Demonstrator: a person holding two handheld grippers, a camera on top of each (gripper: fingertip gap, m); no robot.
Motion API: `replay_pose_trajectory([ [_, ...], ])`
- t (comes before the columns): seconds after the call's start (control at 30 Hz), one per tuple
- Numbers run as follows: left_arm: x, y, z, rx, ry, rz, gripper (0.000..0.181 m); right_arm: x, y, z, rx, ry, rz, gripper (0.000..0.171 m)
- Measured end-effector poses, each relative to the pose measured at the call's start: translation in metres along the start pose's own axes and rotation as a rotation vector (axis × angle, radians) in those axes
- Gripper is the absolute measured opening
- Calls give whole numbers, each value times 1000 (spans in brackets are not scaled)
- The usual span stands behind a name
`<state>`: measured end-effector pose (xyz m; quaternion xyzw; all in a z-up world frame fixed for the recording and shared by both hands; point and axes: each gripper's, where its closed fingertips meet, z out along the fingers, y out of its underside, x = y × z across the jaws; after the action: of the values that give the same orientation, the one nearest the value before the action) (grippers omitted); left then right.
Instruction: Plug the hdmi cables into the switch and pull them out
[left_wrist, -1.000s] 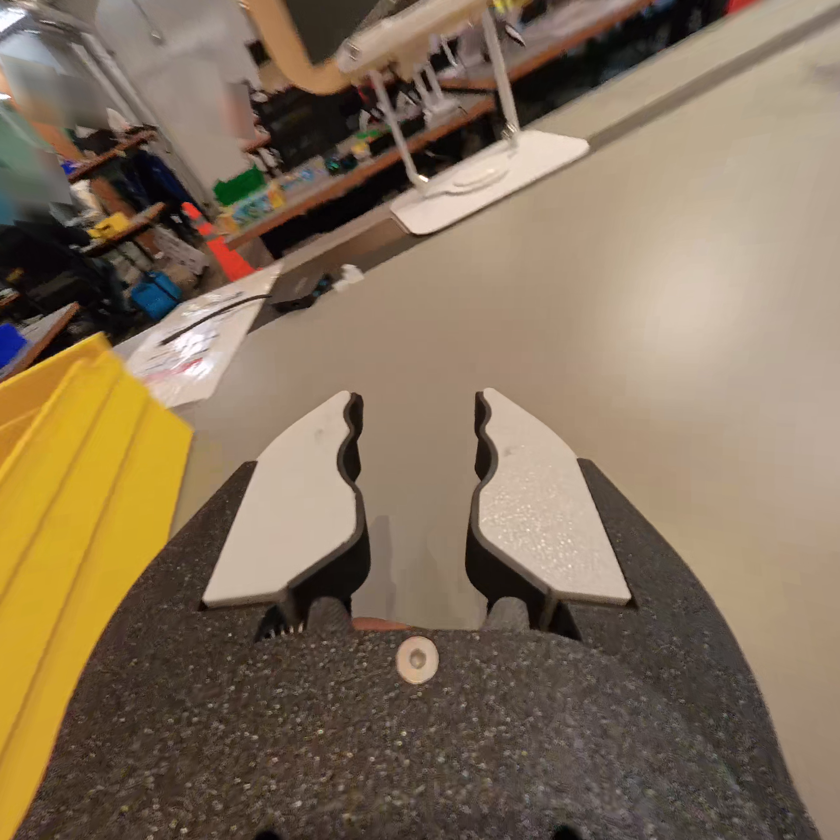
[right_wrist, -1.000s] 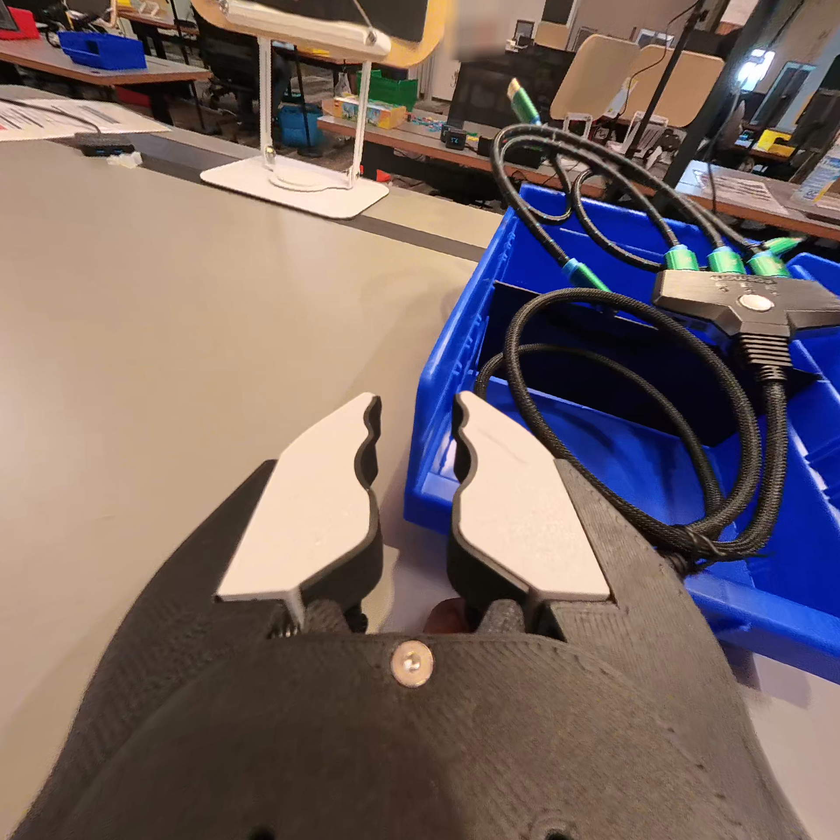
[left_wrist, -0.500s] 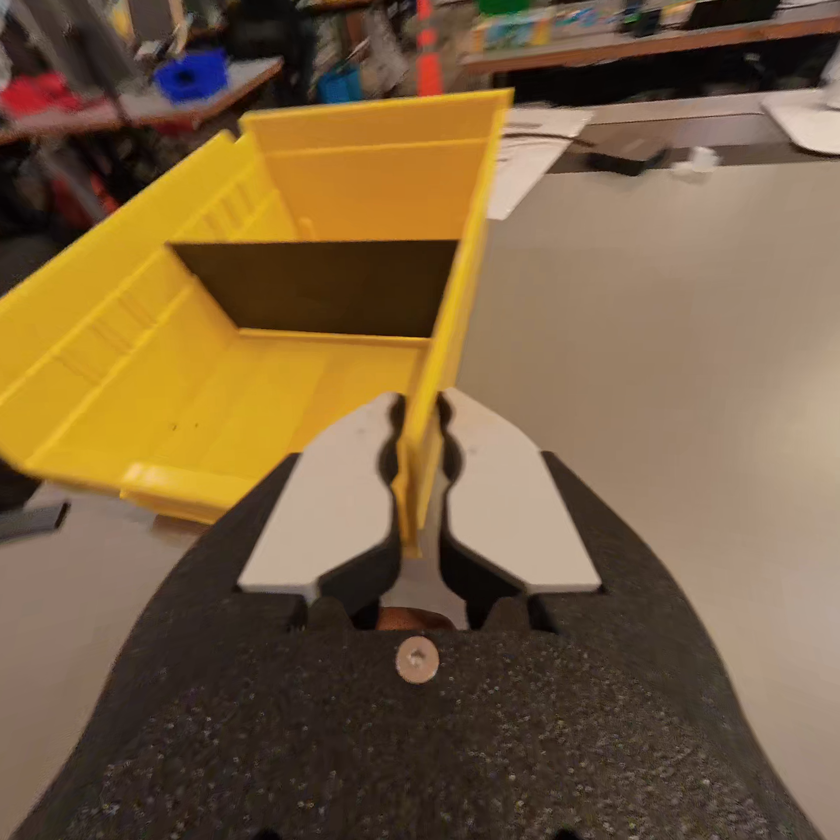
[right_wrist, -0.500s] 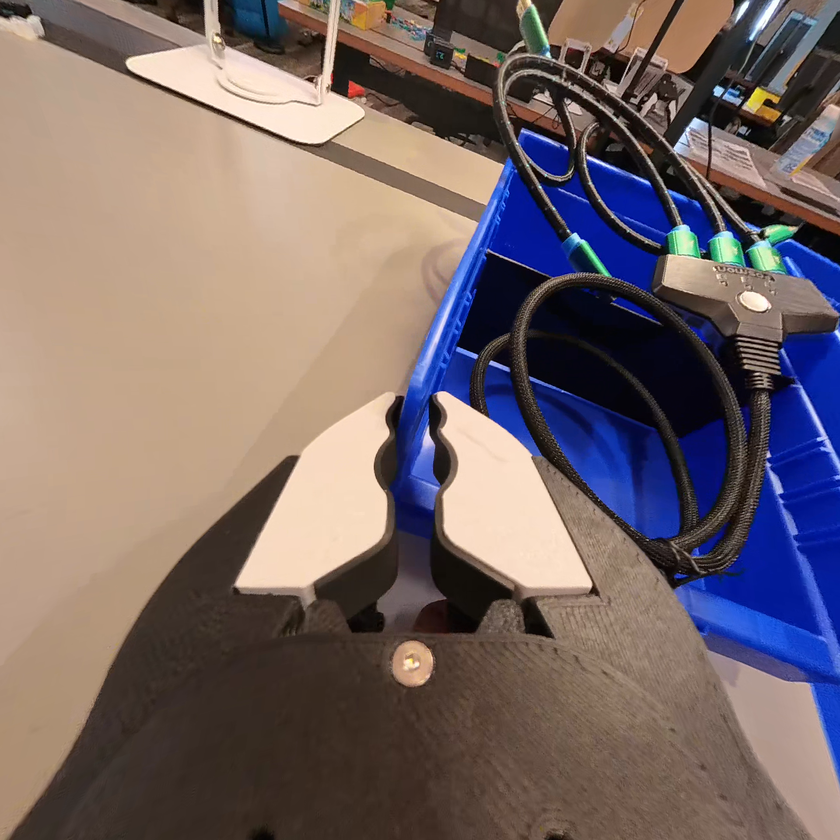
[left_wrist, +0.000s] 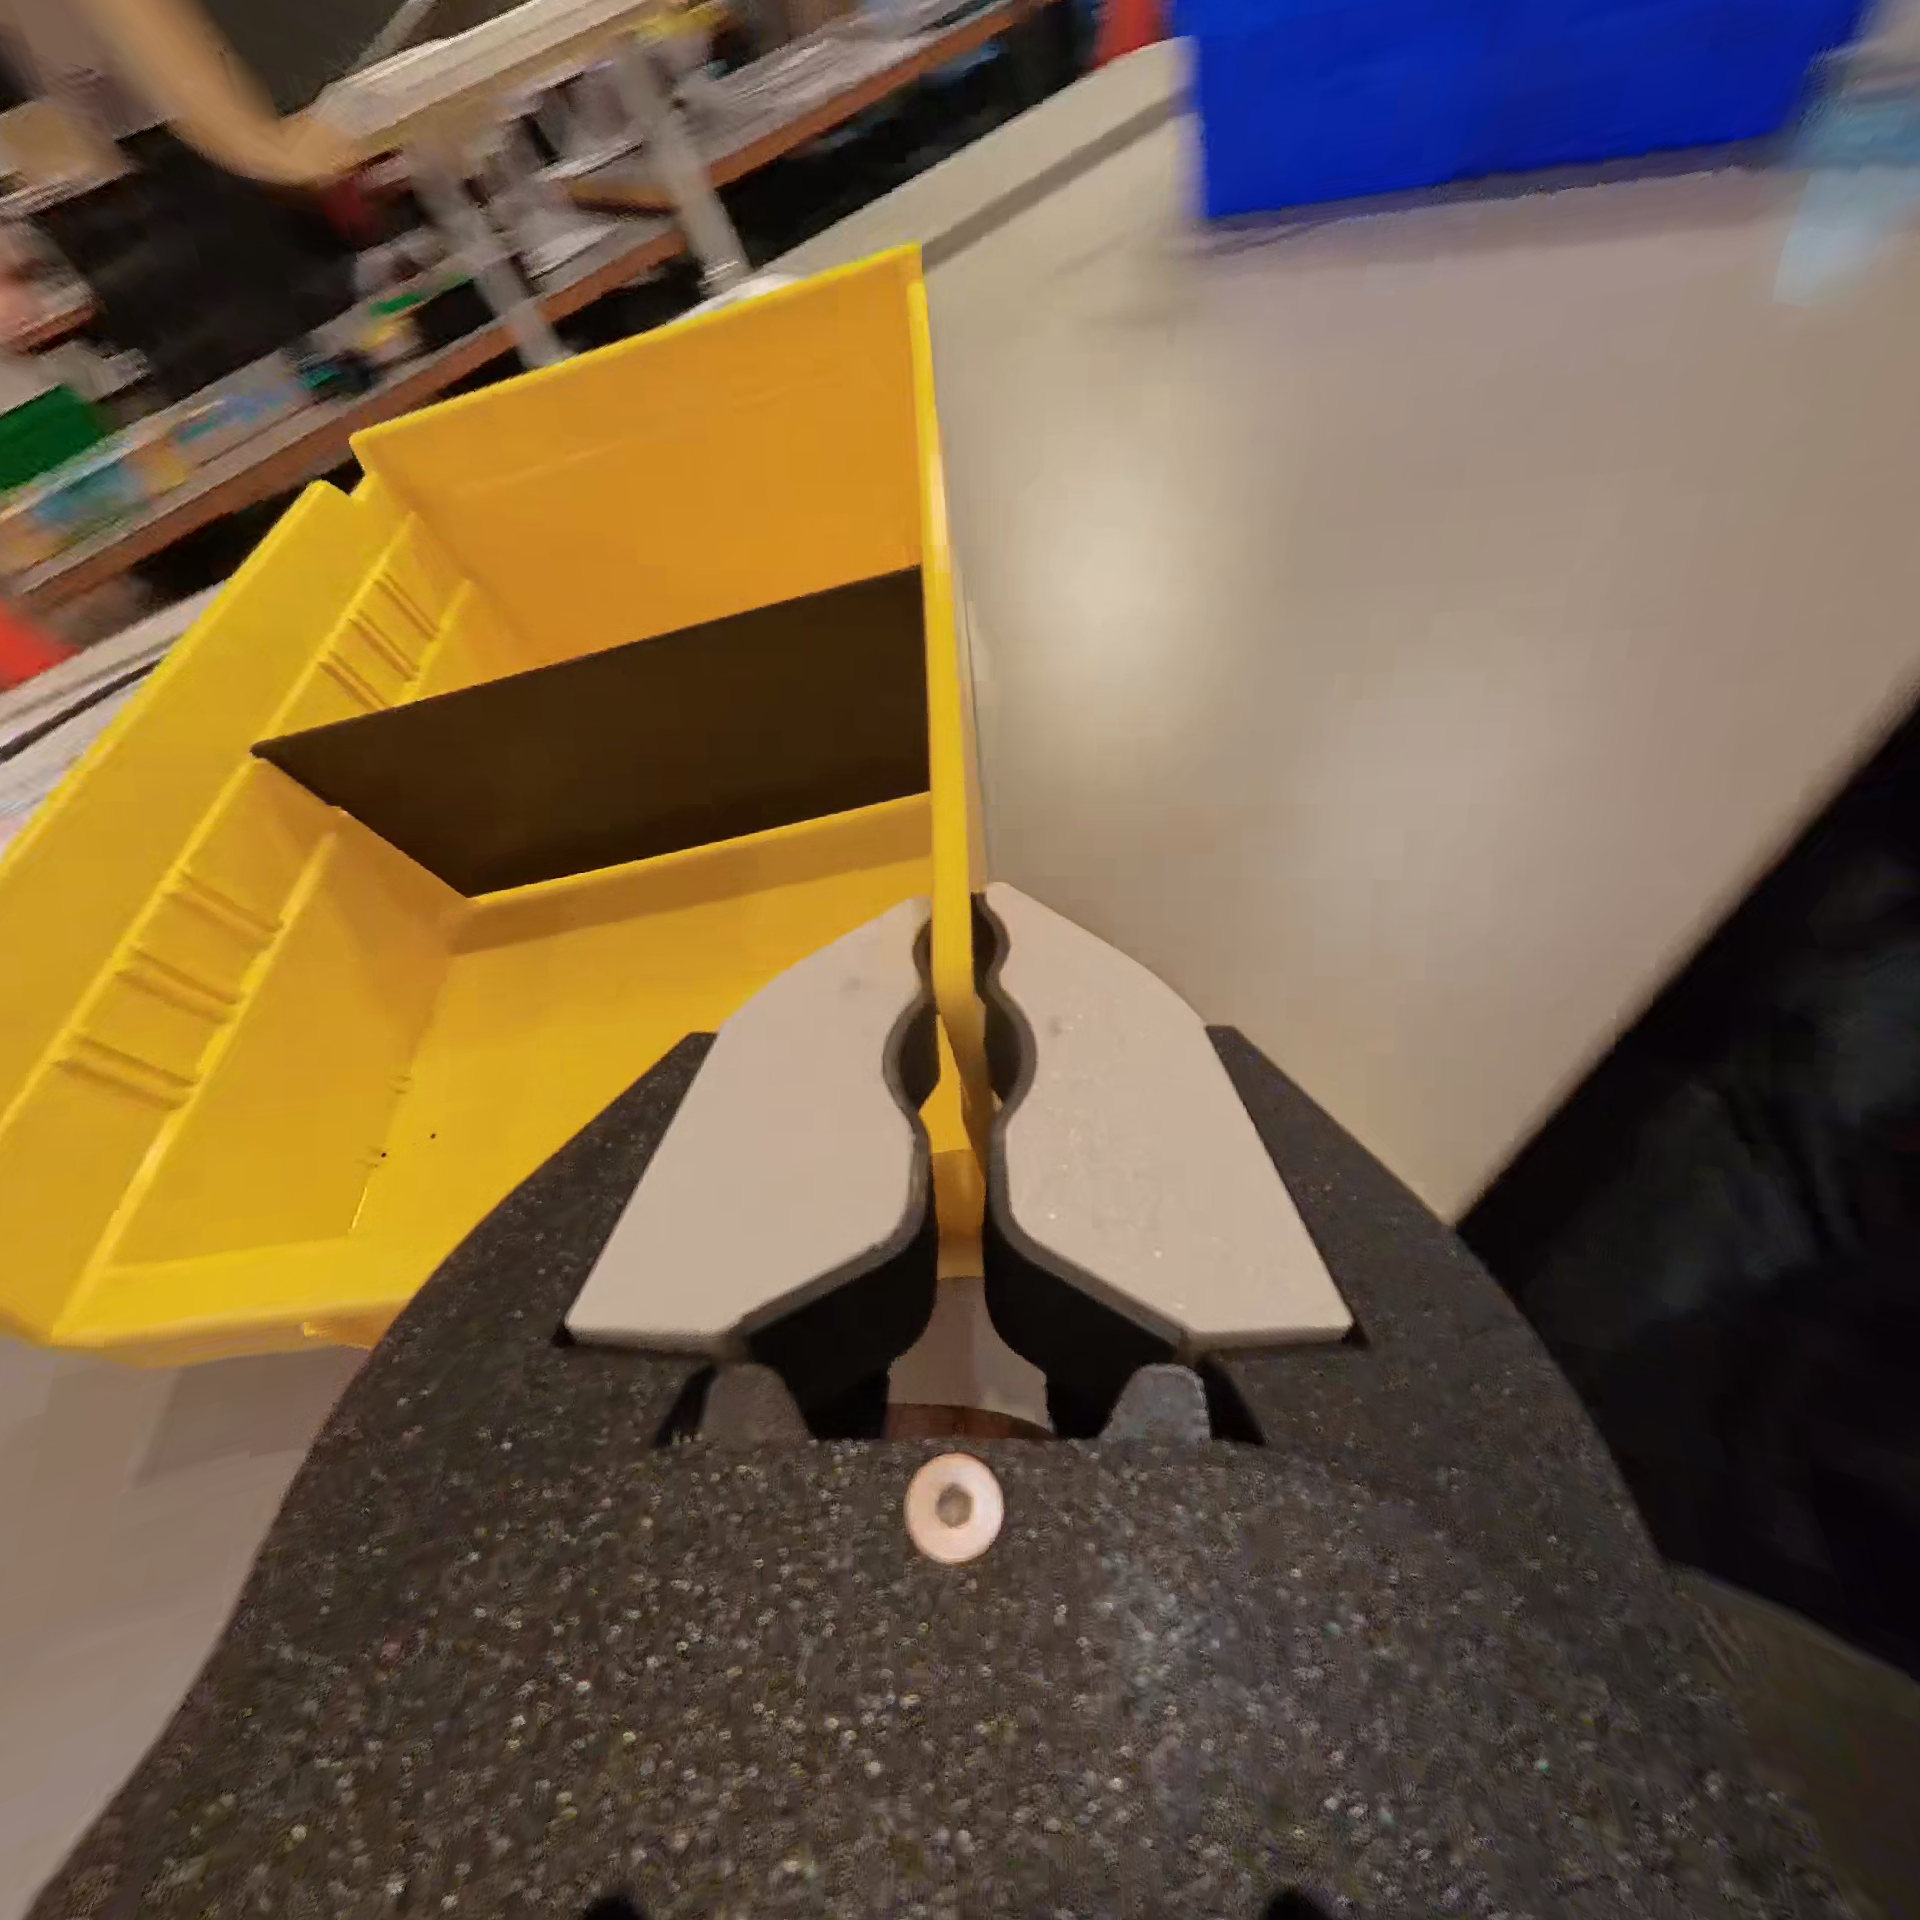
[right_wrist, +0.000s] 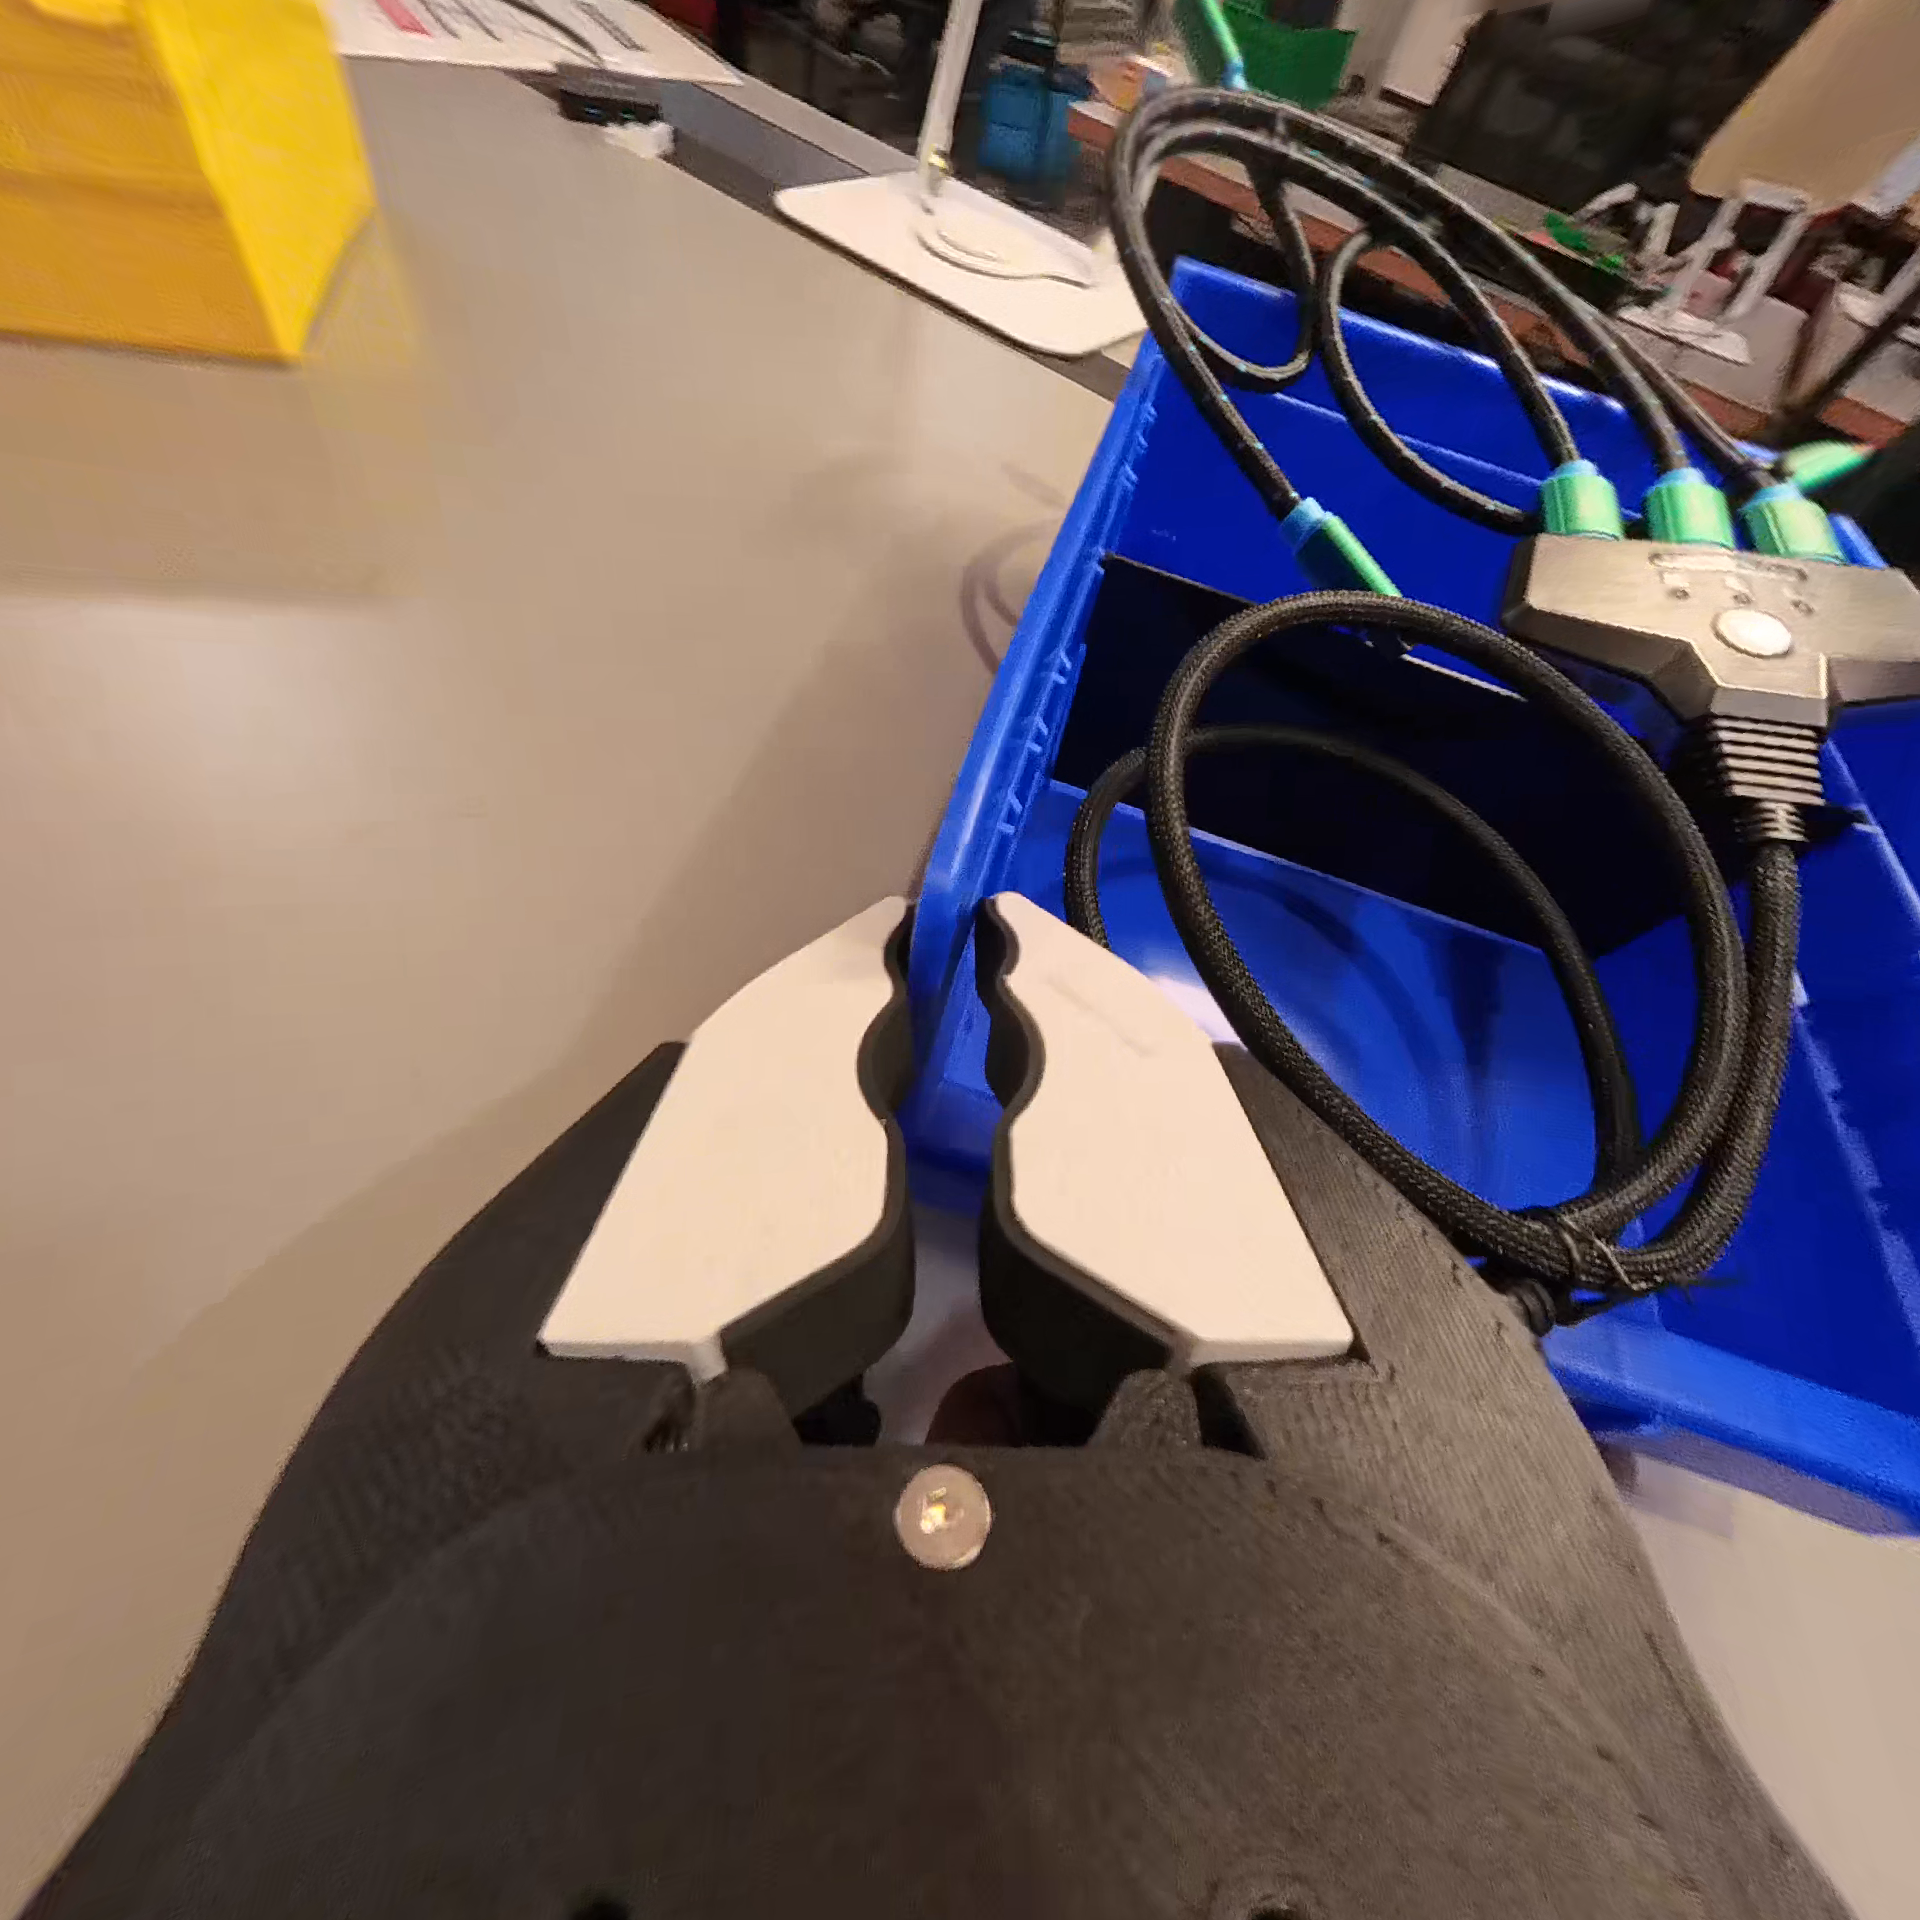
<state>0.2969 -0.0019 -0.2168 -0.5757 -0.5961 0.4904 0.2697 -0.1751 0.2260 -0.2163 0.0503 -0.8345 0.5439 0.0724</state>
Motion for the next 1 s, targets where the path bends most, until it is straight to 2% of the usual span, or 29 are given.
replay_pose_trajectory([
  [0.23, 81, -23, 2, 156, 558, 209, 3, -9, -18, 38, 66, -200, -57, 11],
  [0.43, 126, -40, 15, 184, 860, 278, 3, -44, -35, 60, 102, -451, -137, 9],
  [0.67, 171, -59, 31, 184, 972, 321, 4, -93, -62, 101, 112, -656, -210, 4],
  [0.8, 167, -58, 30, 171, 896, 282, 4, -97, -72, 121, 114, -788, -138, 4],
  [0.87, 165, -54, 22, 173, 908, 280, 4, -104, -75, 124, 97, -881, -121, 5],
  [1.0, 170, -51, 11, 167, 942, 273, 3, -111, -81, 138, 49, -952, -135, 6],
])
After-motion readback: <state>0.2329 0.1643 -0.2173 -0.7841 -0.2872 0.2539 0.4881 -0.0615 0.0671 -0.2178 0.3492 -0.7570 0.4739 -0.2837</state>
